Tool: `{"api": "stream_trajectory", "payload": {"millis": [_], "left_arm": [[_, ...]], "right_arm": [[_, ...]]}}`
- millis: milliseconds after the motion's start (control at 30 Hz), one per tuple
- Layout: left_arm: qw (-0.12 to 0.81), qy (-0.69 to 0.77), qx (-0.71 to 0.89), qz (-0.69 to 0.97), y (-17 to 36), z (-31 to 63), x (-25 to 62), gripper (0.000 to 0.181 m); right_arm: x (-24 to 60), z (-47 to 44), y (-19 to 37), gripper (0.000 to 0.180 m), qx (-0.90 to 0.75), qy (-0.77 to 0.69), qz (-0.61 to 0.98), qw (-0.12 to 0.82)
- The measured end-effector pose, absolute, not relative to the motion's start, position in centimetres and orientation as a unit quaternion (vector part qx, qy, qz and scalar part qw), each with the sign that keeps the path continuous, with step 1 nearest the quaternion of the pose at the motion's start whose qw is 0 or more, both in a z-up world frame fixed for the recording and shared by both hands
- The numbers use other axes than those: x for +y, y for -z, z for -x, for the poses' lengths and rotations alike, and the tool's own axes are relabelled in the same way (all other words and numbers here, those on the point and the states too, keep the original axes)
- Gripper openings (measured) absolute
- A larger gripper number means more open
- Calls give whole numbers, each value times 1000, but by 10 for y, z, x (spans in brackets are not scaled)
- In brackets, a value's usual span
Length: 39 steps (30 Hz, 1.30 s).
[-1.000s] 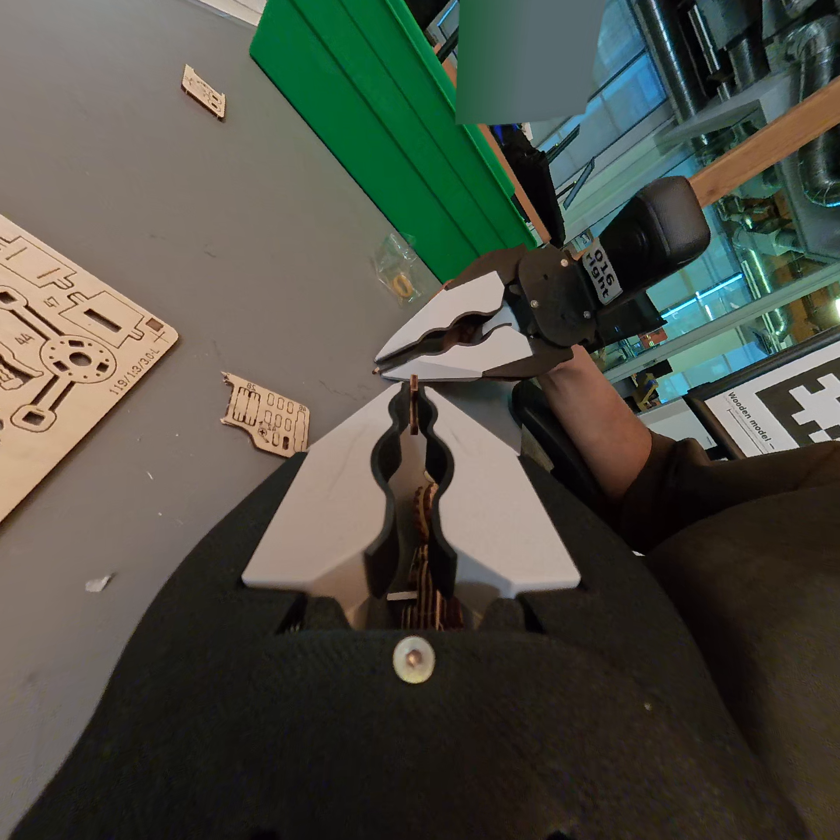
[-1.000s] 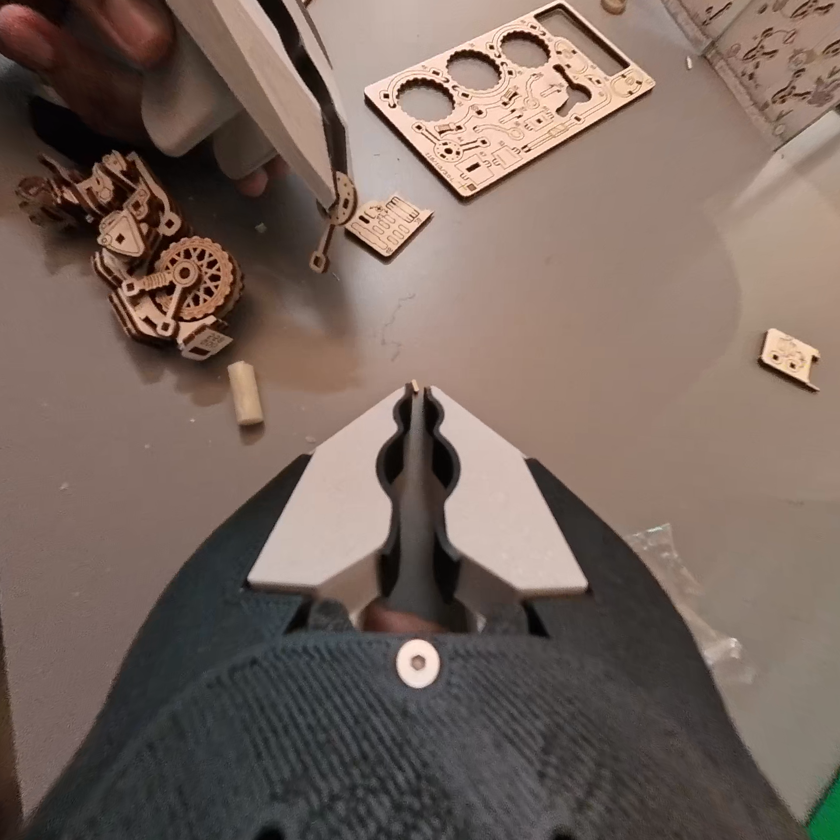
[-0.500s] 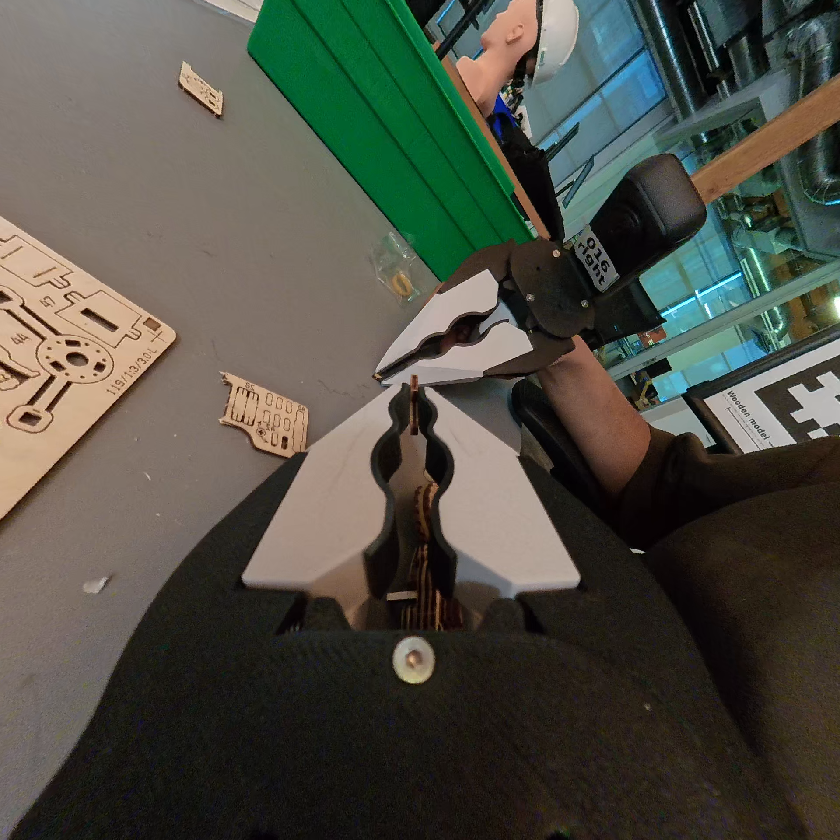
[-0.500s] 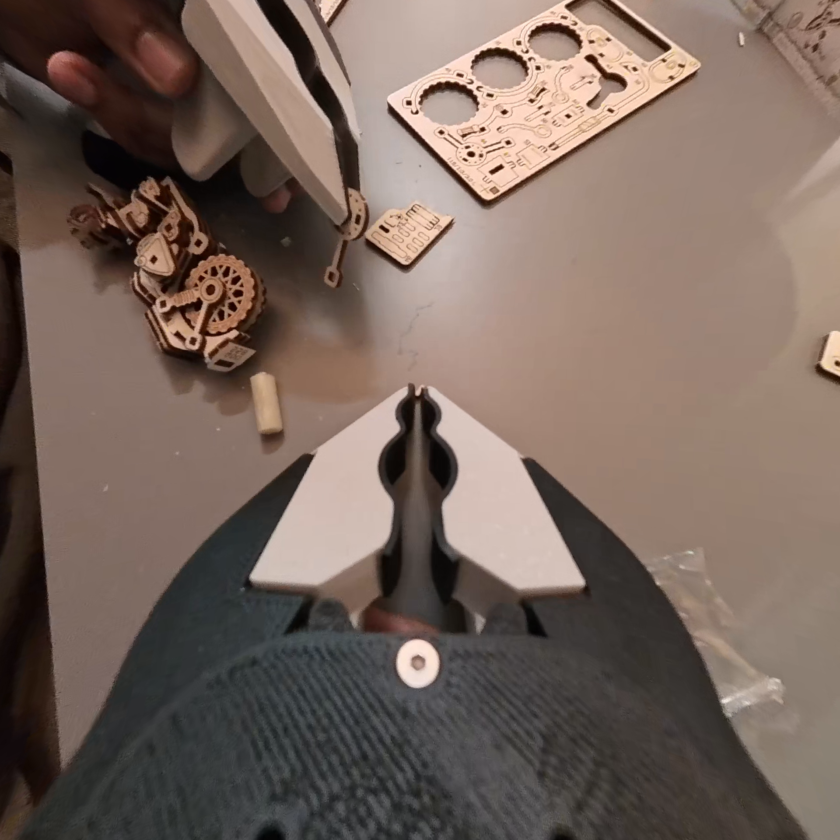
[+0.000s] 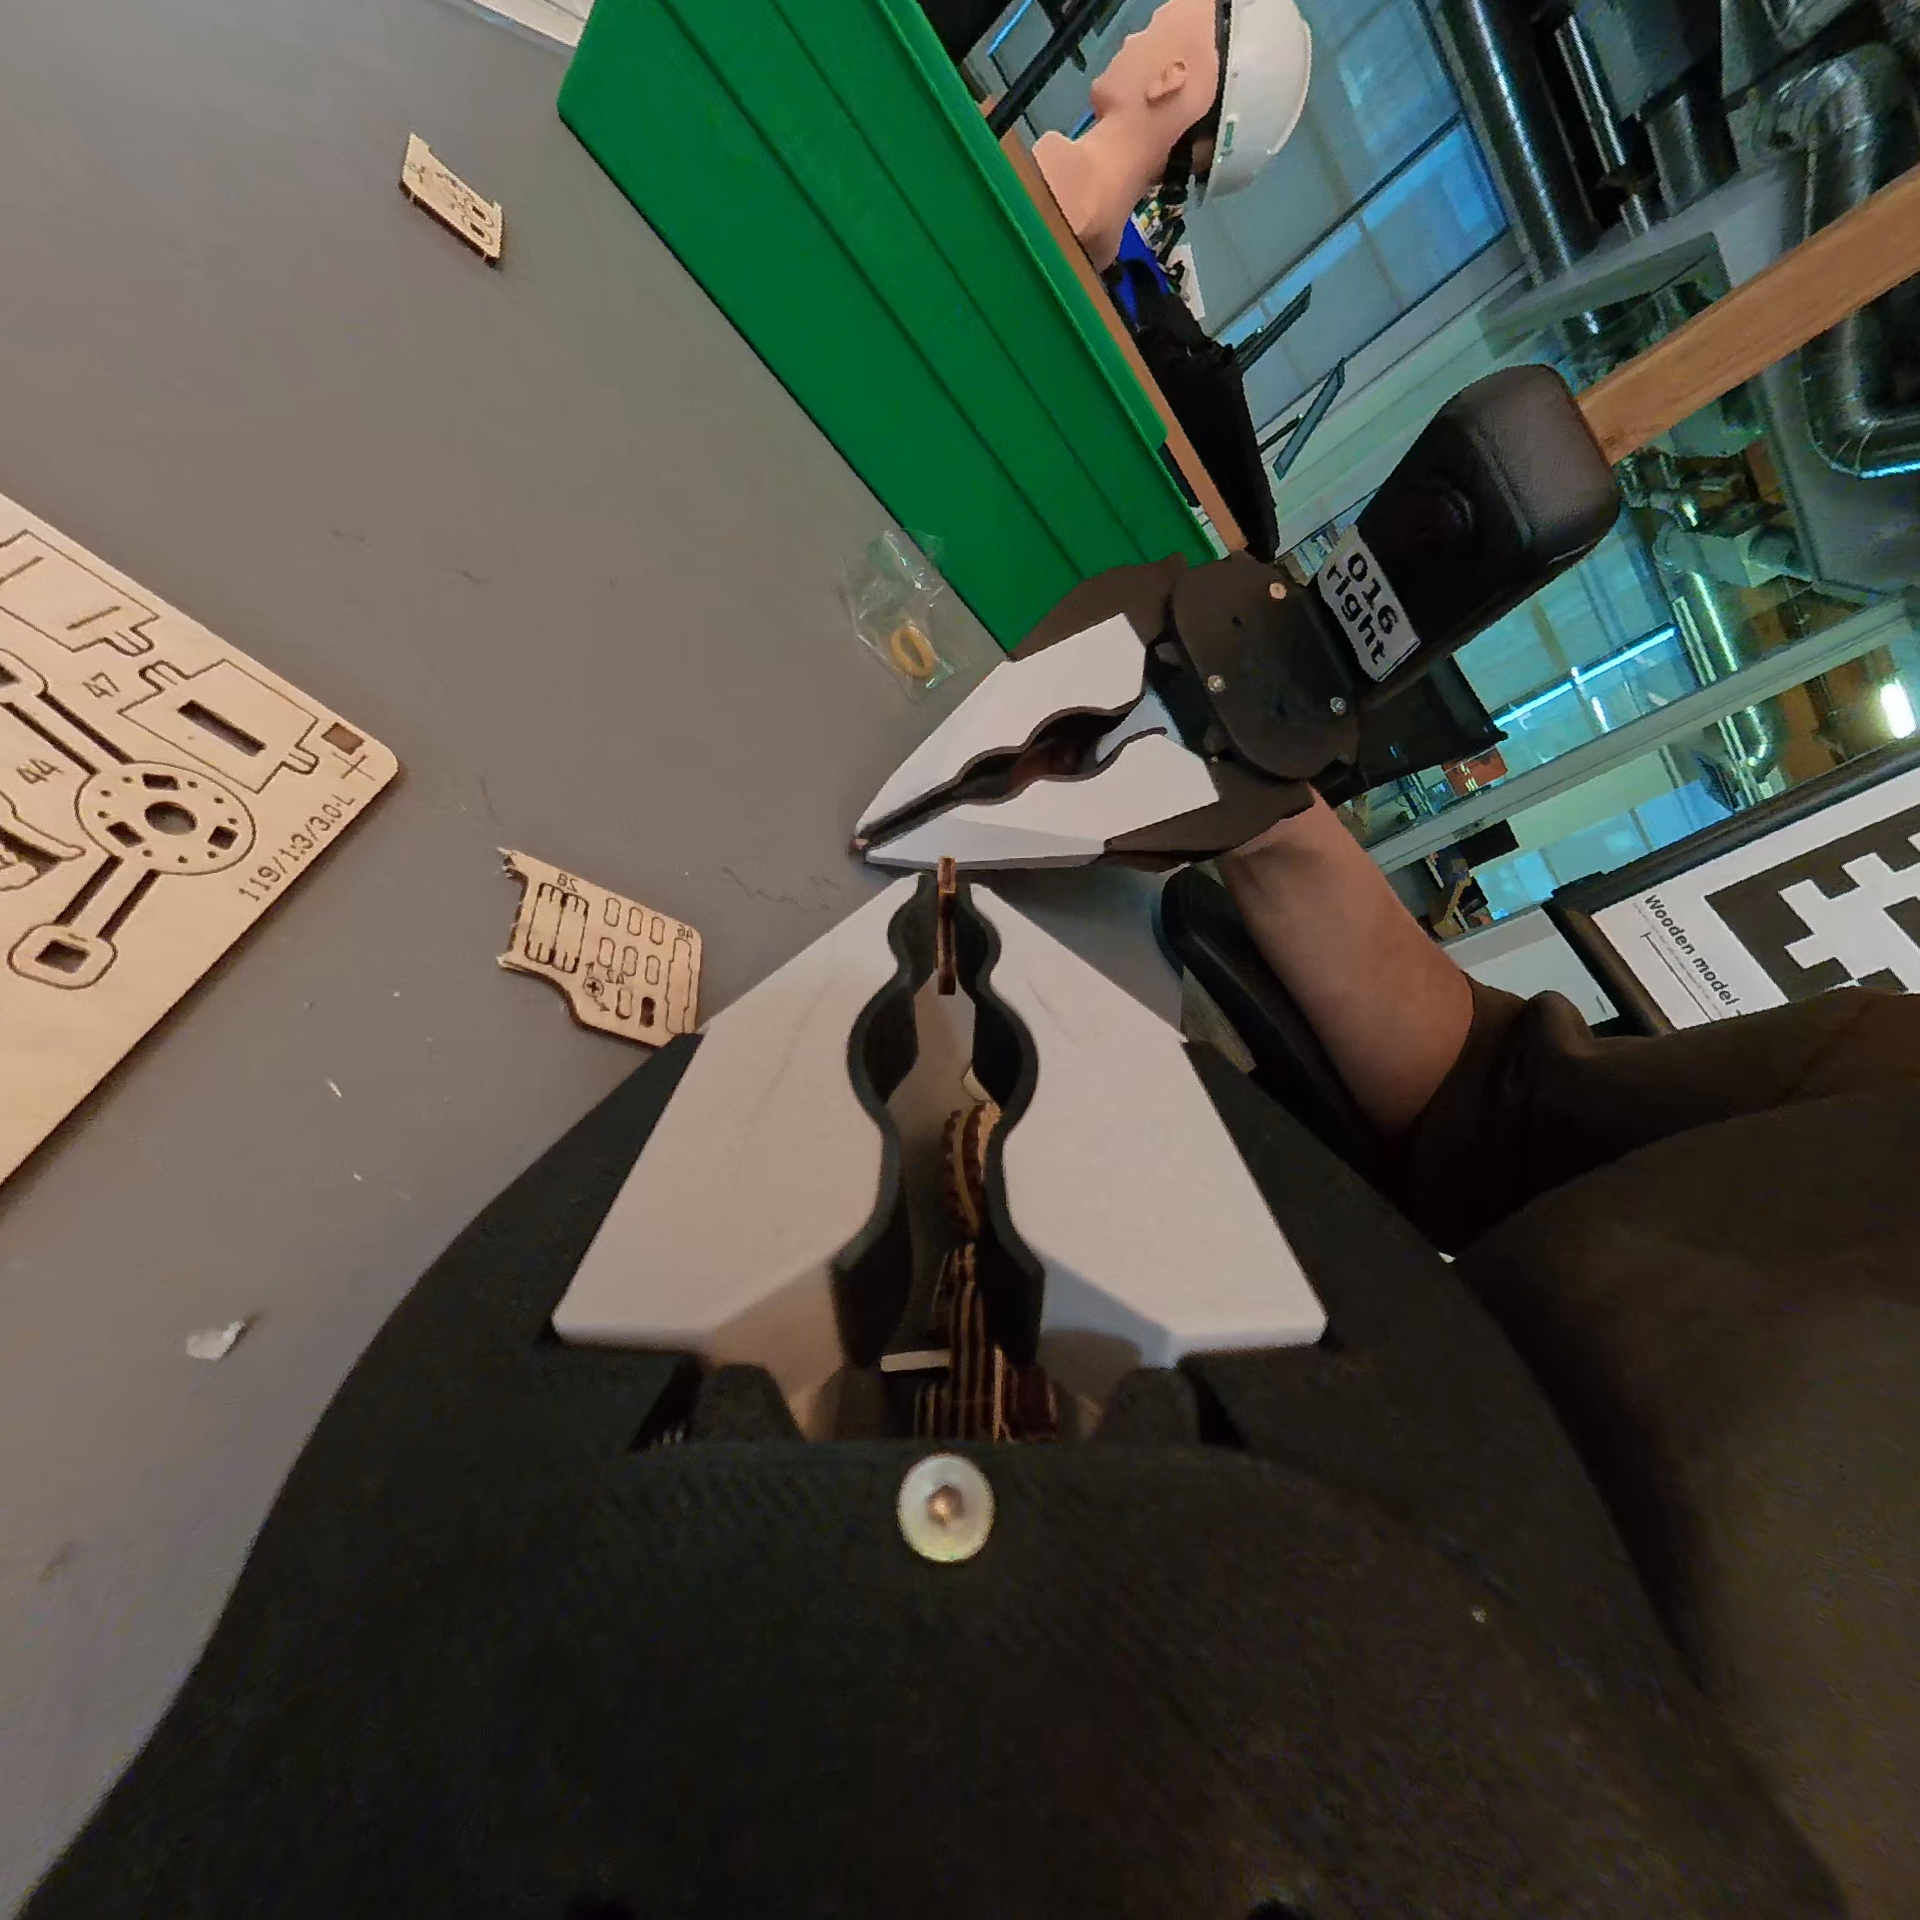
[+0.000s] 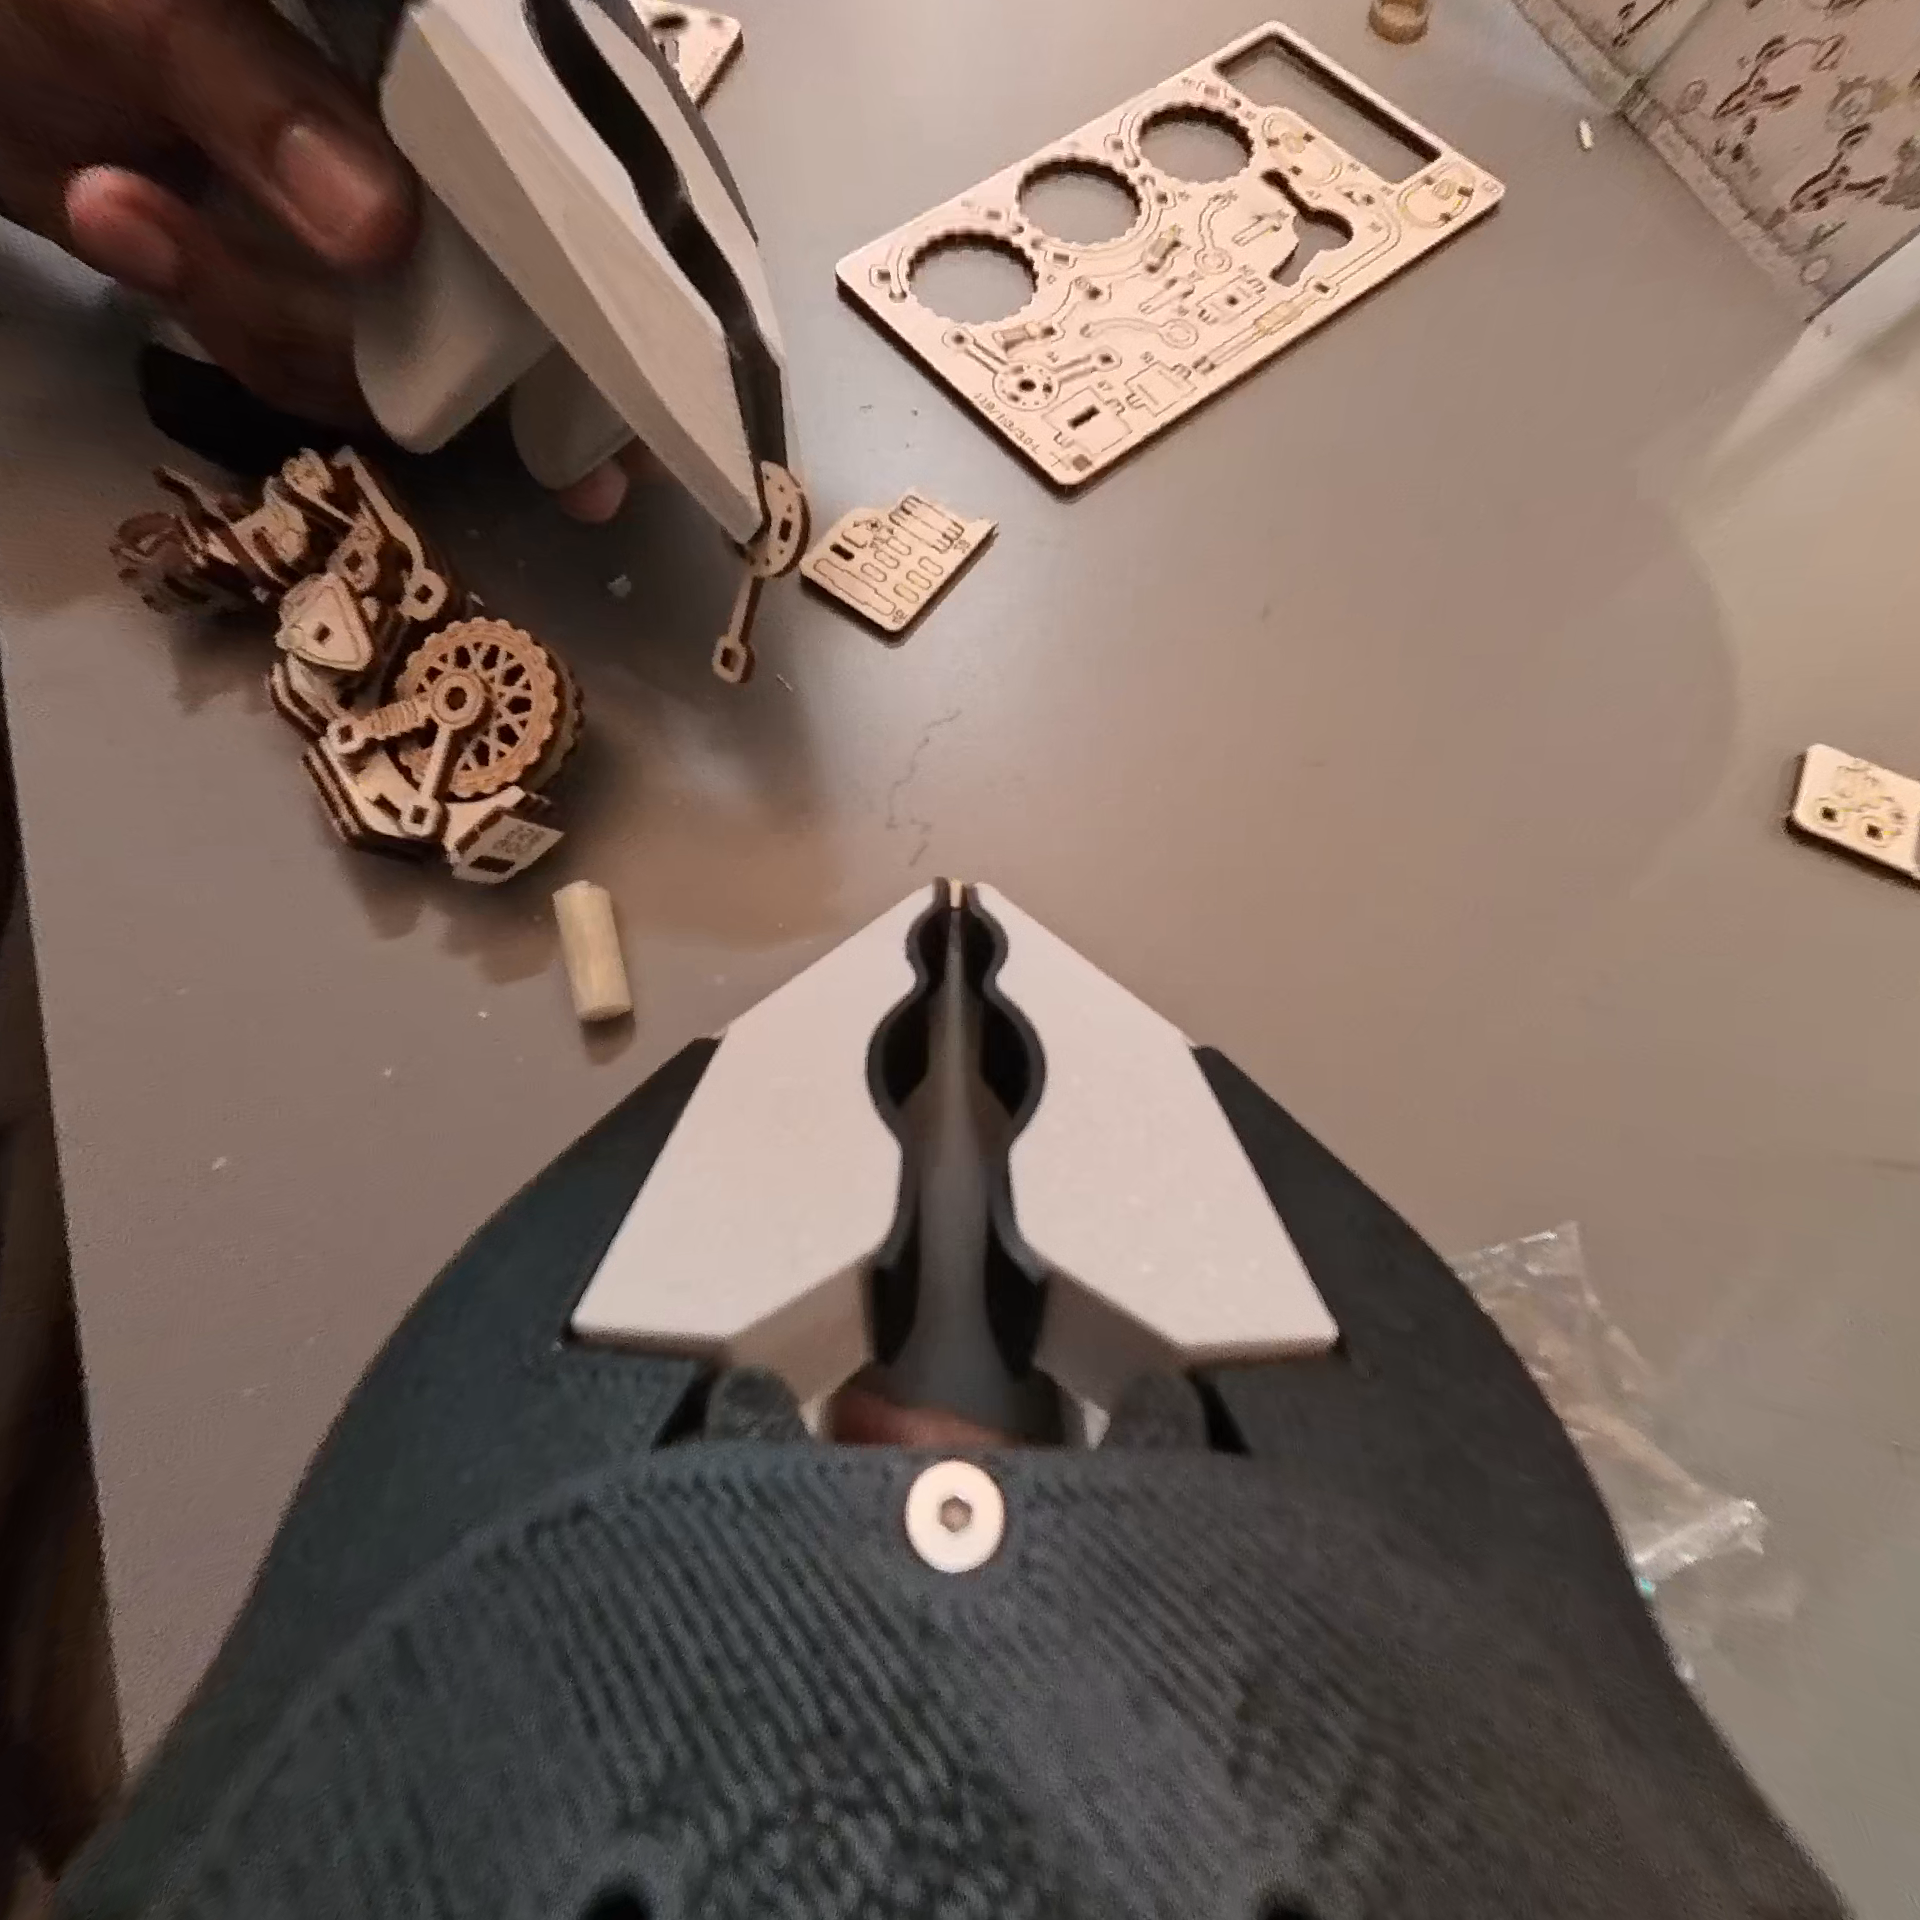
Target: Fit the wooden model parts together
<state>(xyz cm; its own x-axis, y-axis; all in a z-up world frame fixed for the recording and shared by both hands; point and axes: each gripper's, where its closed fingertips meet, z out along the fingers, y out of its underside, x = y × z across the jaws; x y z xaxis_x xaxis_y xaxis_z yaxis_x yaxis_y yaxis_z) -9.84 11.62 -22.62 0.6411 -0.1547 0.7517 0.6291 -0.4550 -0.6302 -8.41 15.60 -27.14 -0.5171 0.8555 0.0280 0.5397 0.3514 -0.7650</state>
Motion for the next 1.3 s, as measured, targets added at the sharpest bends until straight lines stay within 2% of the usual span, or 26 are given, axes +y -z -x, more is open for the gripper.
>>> {"api": "stream_trajectory", "payload": {"millis": [33, 333, 700, 1167, 1300], "left_arm": [[498, 394, -157, 757, 226, 98, 116, 0], [498, 386, -161, 760, 228, 100, 117, 0], [487, 369, -168, 774, 234, 101, 118, 0], [484, 358, -163, 782, 236, 99, 118, 1], [486, 361, -152, 782, 234, 96, 118, 6]], "right_arm": [[155, 85, 268, 0, -788, -371, 439, 219], [130, 100, 220, 0, -702, -473, 476, 236], [118, 102, 228, 0, -657, -493, 547, 158], [115, 107, 234, 0, -685, -452, 539, 191], [116, 106, 235, 0, -686, -449, 540, 192]]}}
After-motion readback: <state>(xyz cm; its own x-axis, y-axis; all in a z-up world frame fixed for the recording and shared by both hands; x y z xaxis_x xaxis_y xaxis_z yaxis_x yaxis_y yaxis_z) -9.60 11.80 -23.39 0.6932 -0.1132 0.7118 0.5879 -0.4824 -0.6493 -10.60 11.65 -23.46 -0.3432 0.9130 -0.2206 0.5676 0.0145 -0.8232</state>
